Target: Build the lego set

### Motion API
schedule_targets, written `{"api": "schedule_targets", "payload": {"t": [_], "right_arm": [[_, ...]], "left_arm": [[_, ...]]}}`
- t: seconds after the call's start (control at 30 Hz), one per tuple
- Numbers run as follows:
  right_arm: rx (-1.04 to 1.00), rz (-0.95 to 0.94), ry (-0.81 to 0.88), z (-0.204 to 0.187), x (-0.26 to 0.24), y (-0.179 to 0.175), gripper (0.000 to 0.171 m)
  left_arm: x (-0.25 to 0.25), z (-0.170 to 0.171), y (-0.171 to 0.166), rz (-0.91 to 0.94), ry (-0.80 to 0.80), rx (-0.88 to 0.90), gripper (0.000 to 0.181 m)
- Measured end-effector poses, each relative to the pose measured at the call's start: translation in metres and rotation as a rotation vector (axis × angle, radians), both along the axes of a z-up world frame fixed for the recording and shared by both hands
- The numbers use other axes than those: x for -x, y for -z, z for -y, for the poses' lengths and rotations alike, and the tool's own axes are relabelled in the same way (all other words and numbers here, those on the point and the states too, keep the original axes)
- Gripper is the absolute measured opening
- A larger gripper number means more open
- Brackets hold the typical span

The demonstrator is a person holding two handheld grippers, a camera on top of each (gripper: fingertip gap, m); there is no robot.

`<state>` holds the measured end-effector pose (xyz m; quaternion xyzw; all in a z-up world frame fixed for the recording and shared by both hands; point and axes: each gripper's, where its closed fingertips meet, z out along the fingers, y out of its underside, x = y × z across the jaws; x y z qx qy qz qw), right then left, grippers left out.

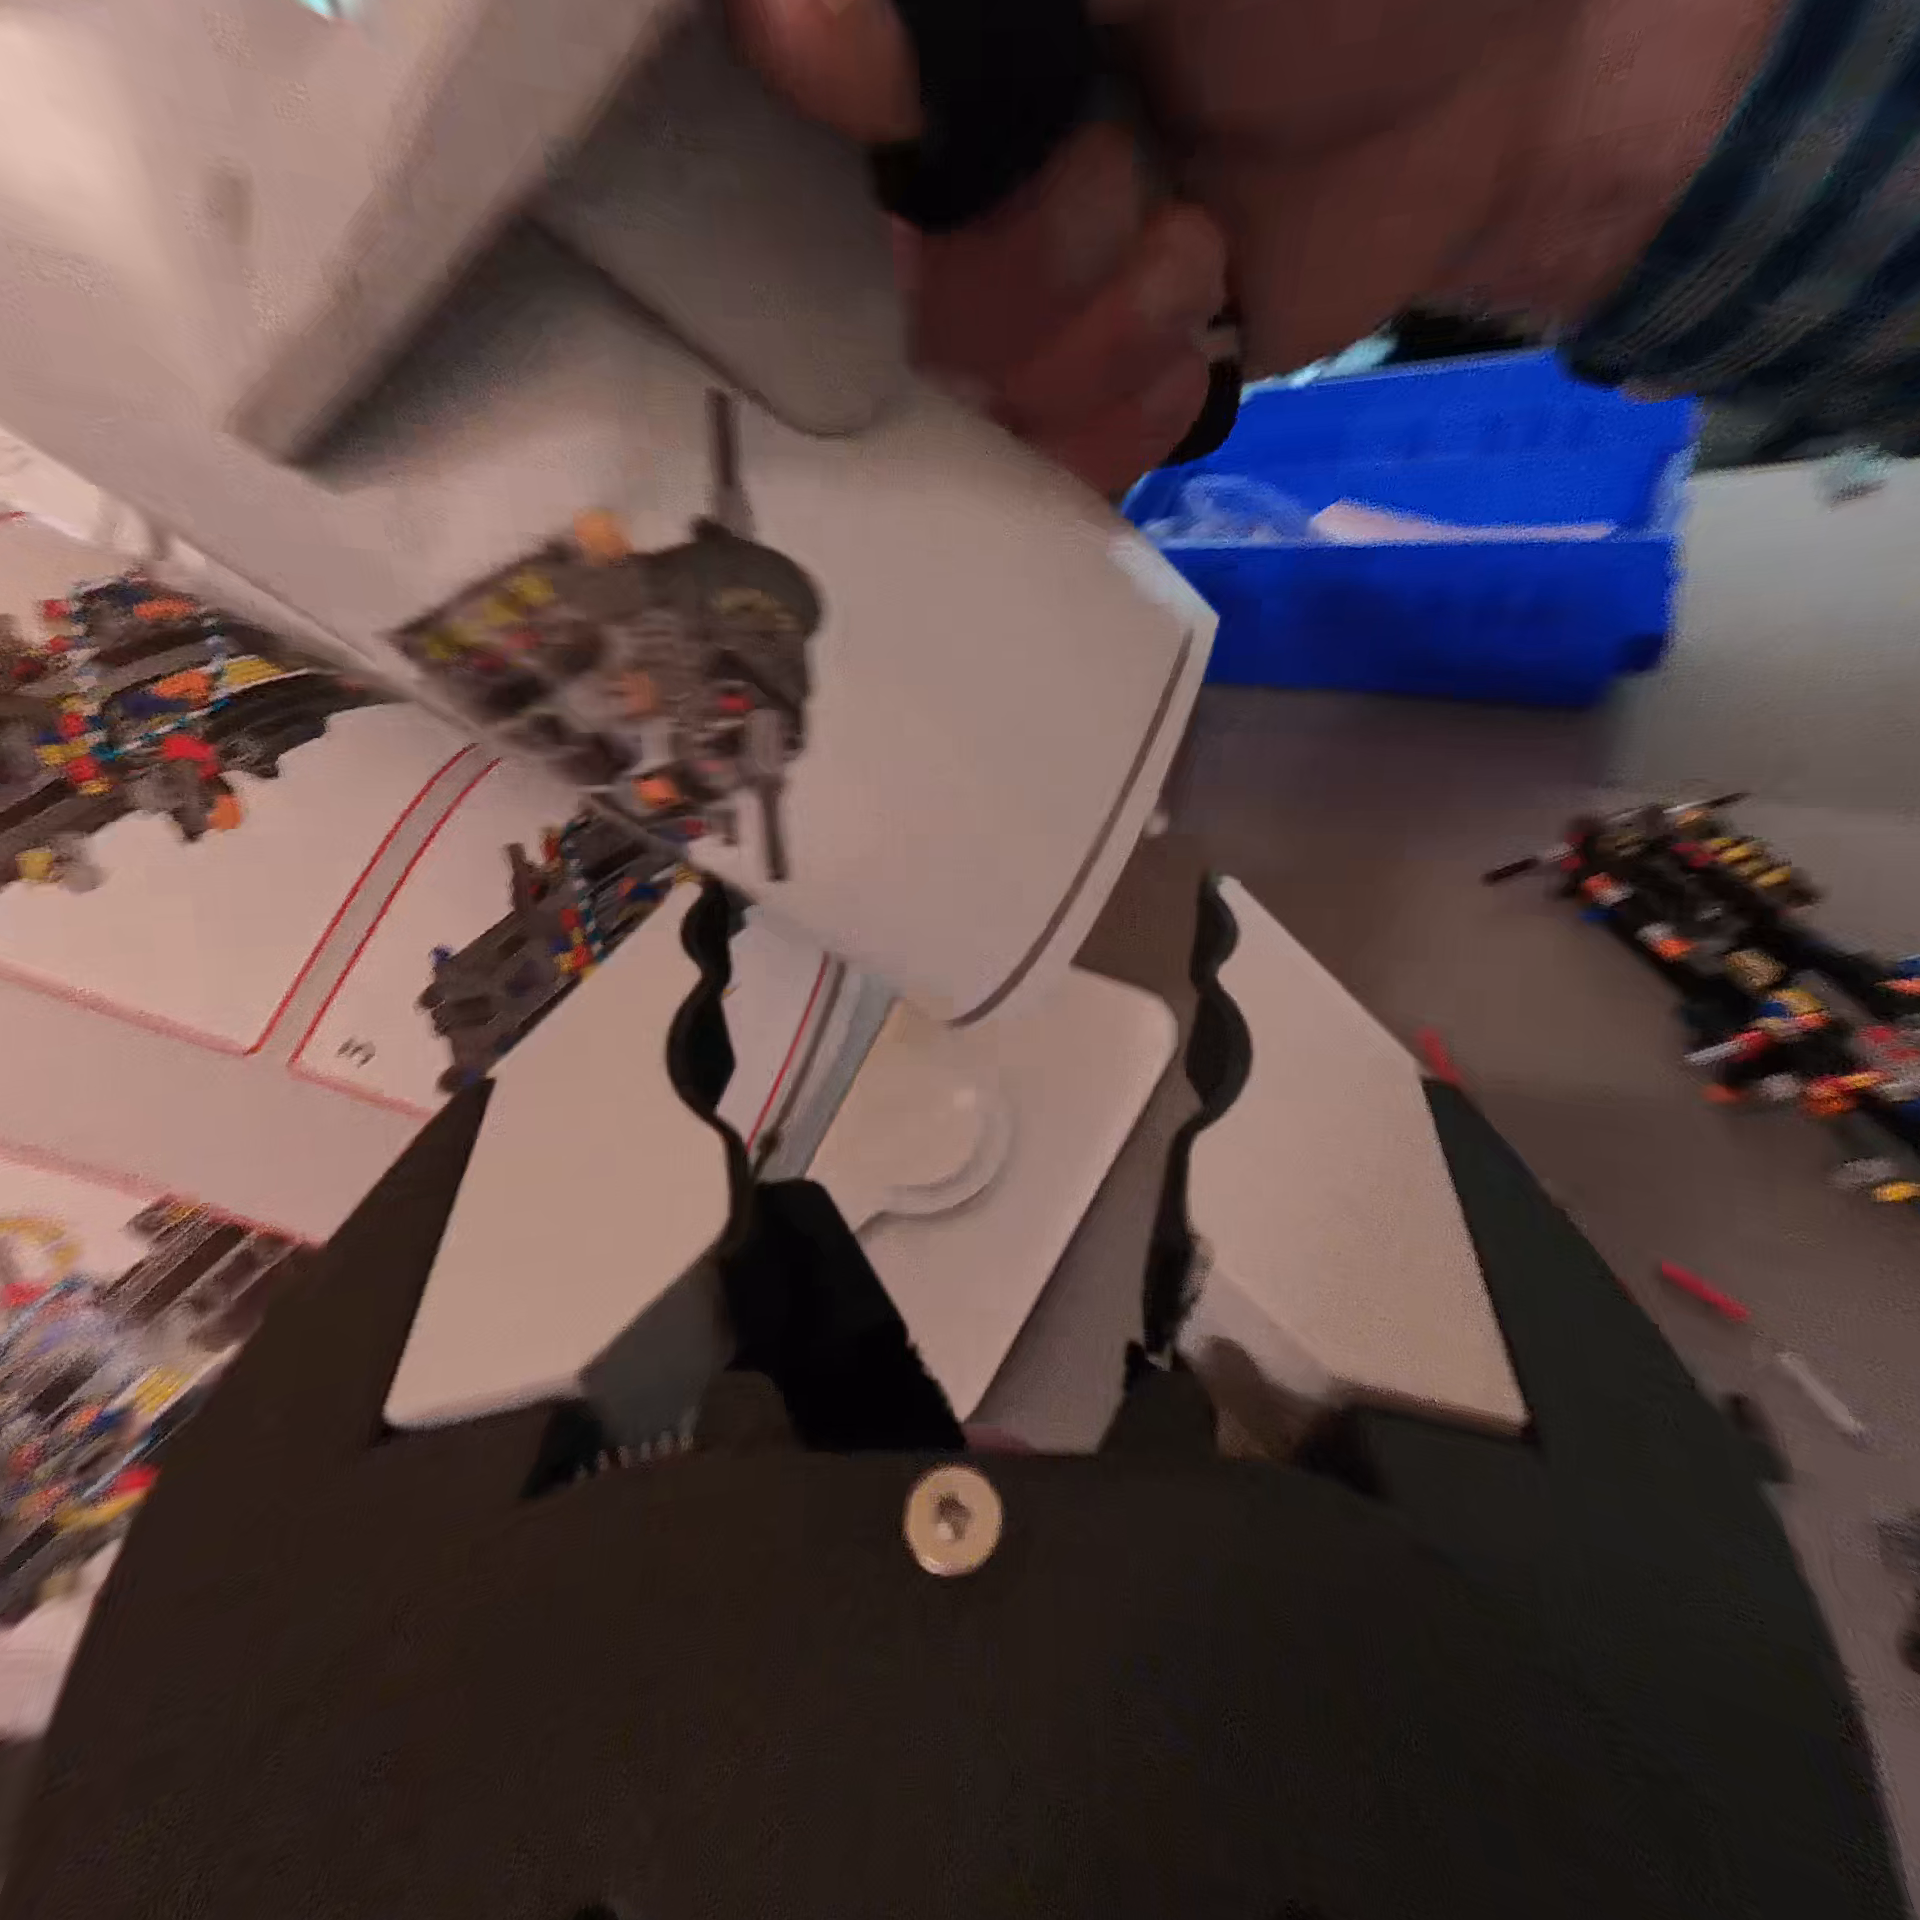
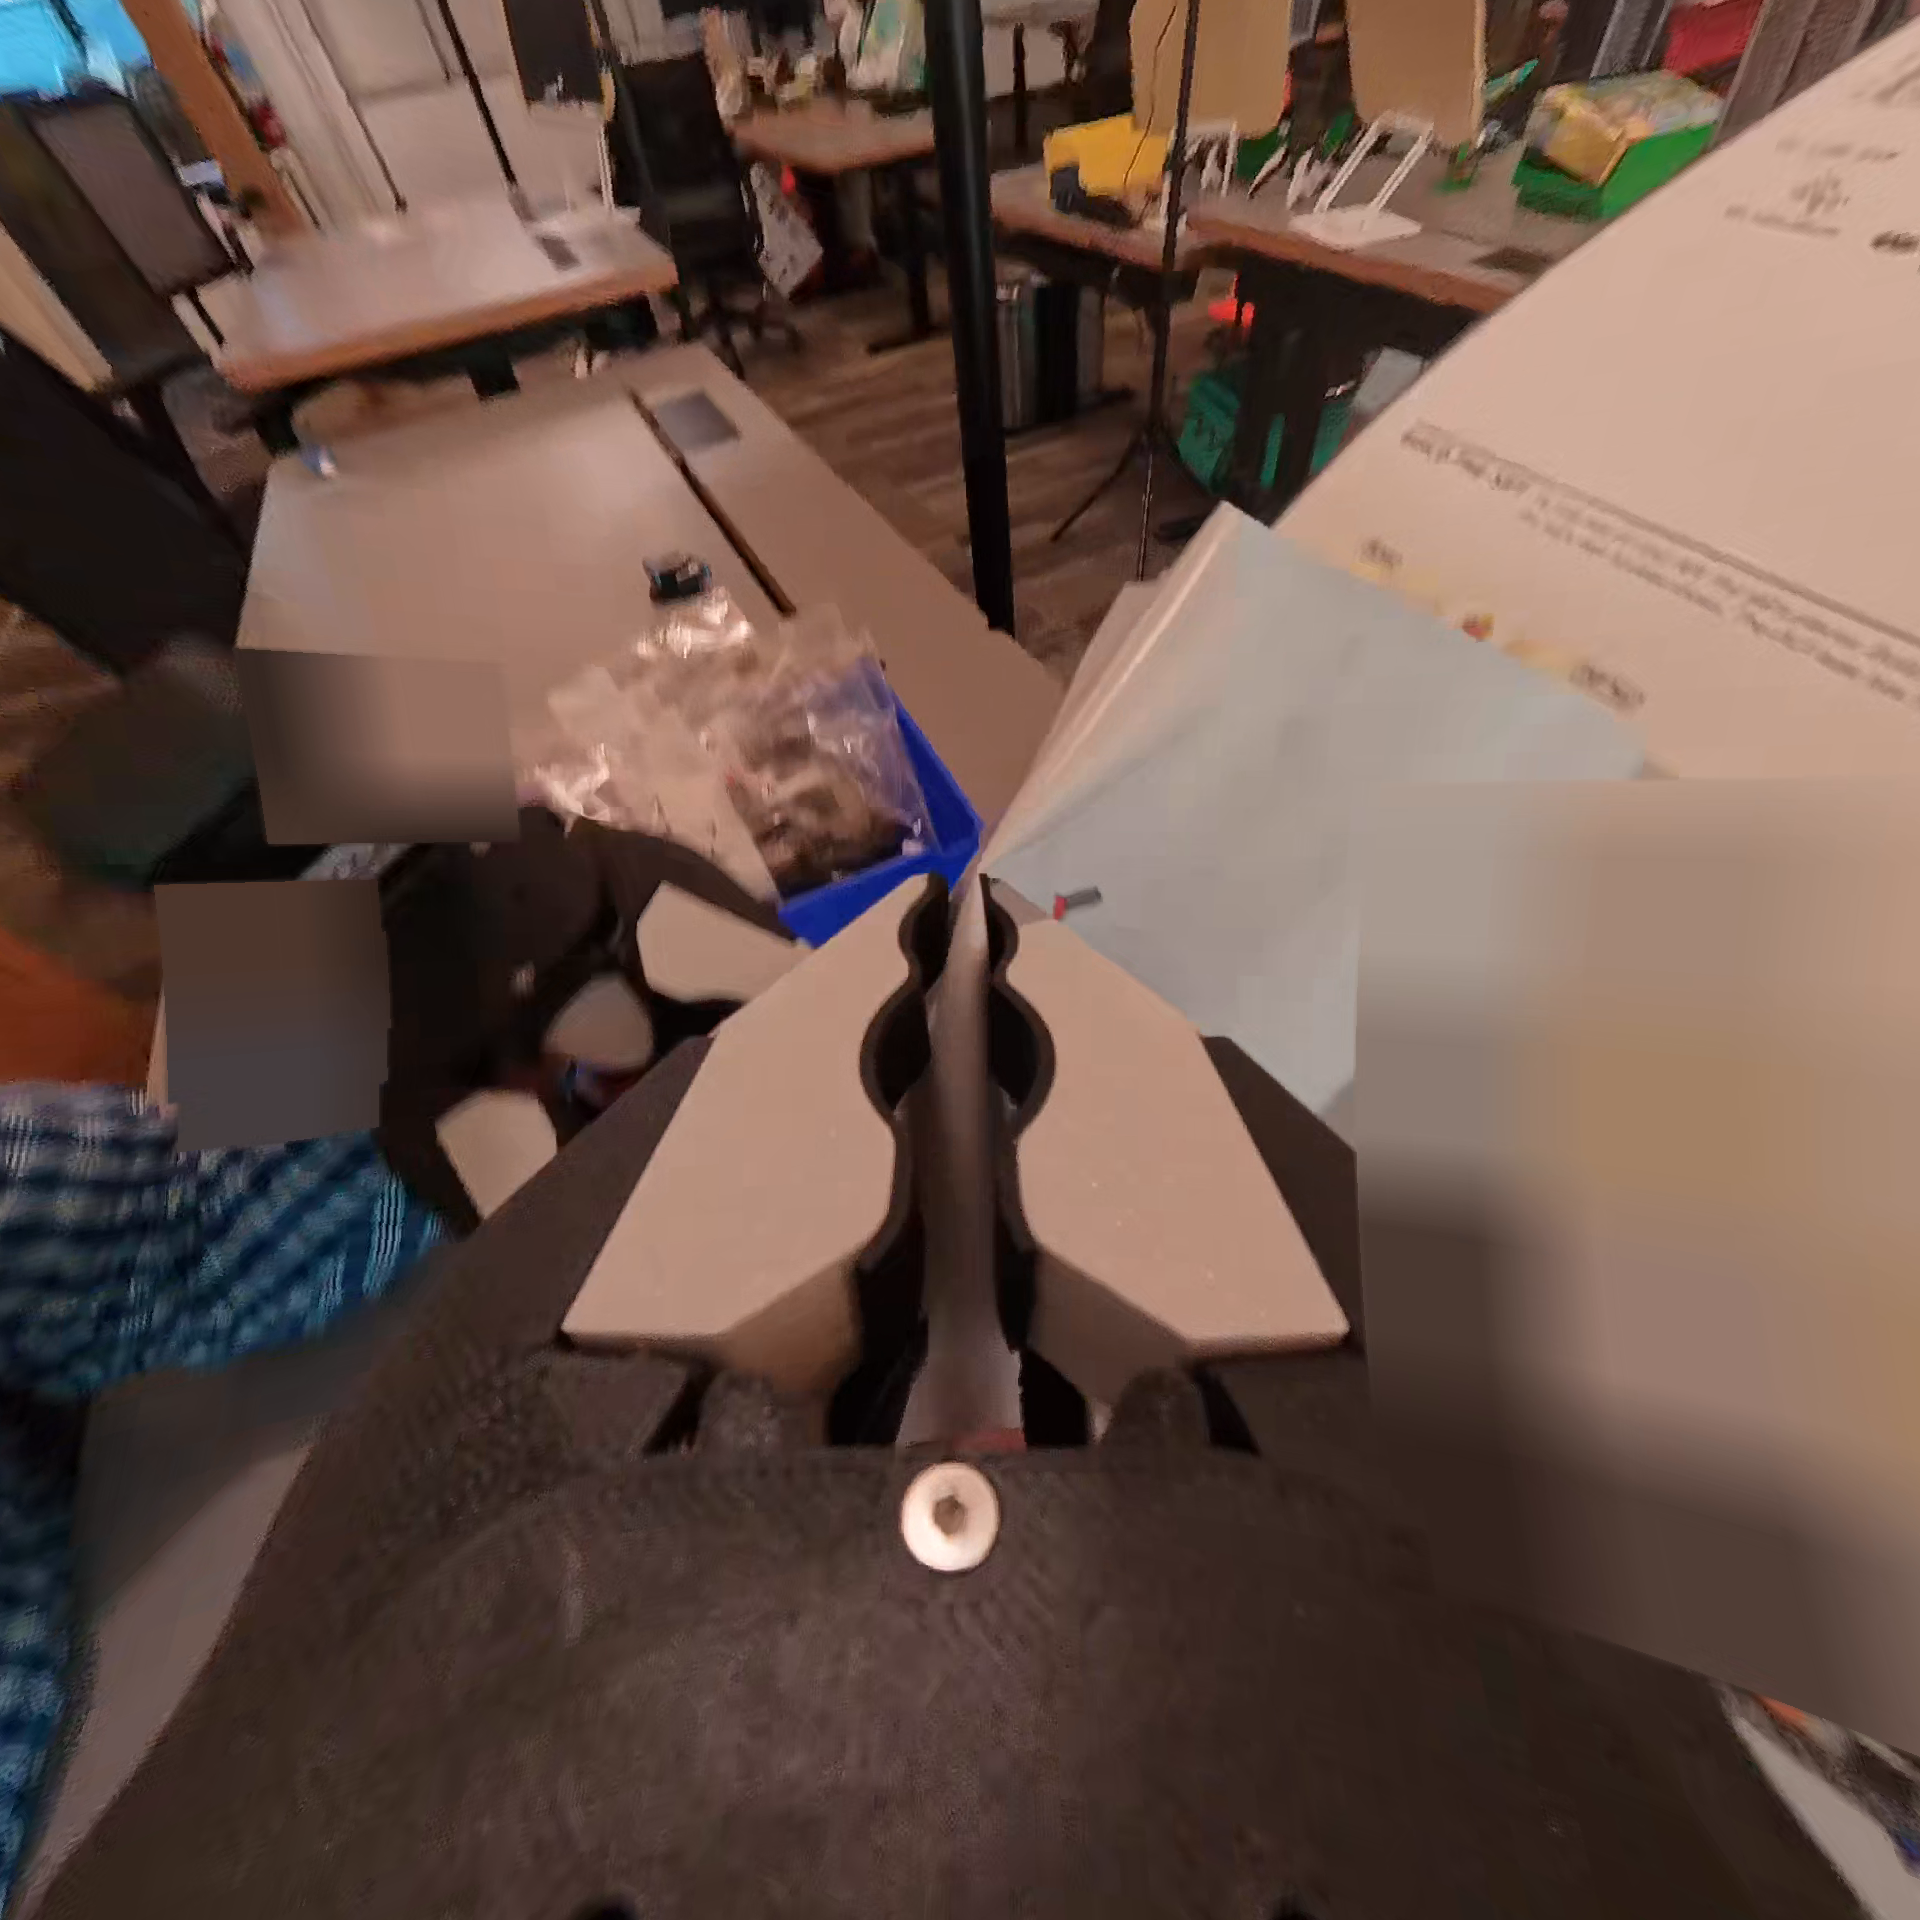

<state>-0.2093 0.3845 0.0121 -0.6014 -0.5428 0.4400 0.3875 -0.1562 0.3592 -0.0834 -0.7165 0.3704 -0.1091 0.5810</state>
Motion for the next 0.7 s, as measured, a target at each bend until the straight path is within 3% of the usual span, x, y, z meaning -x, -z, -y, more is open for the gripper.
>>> {"api": "schedule_targets", "payload": {"t": [0.07, 0.17, 0.3, 0.33, 0.4, 0.43, 0.47, 0.5, 0.57, 0.6, 0.63, 0.7], "right_arm": [[0.034, -0.049, -0.008, 0.005, 0.024, -0.009, 0.001], [0.096, -0.082, -0.03, 0.012, 0.053, -0.012, 0.008], [0.024, -0.06, -0.054, 0.027, 0.067, -0.015, 0.074], [-0.025, -0.071, -0.047, 0.028, 0.063, -0.022, 0.079], [-0.08, -0.134, -0.02, 0.023, 0.05, -0.039, 0.085], [-0.075, -0.169, -0.012, 0.02, 0.041, -0.046, 0.081], [-0.082, -0.174, 0.003, 0.015, 0.035, -0.047, 0.061], [-0.128, -0.131, 0.03, 0.008, 0.031, -0.039, 0.053], [-0.212, -0.025, 0.07, -0.005, 0.027, -0.012, 0.052], [-0.198, 0.011, 0.066, -0.007, 0.028, 0.002, 0.039], [-0.204, 0.068, 0.065, -0.008, 0.029, 0.018, 0.037], [-0.301, 0.163, 0.109, -0.014, 0.03, 0.044, 0.041]], "left_arm": [[0.006, -0.003, -0.004, -0.02, -0.07, -0.064, 0.094], [0.039, -0.025, -0.017, -0.069, -0.331, -0.237, 0.053], [0.055, -0.03, -0.023, 0.168, -0.368, -0.253, 0.009], [0.057, -0.03, -0.022, 0.233, -0.342, -0.231, 0.0], [0.064, -0.028, -0.02, 0.351, -0.317, -0.183, 0.0], [0.069, -0.028, -0.018, 0.399, -0.324, -0.169, 0.0], [0.075, -0.027, -0.018, 0.454, -0.325, -0.167, 0.0], [0.08, -0.026, -0.018, 0.514, -0.321, -0.159, 0.0], [0.089, -0.022, -0.019, 0.654, -0.292, -0.132, 0.0], [0.097, -0.02, -0.021, 0.733, -0.291, -0.128, 0.001], [0.11, -0.018, -0.022, 0.799, -0.313, -0.136, 0.003], [0.13, -0.015, -0.02, 0.854, -0.336, -0.133, 0.003]]}}
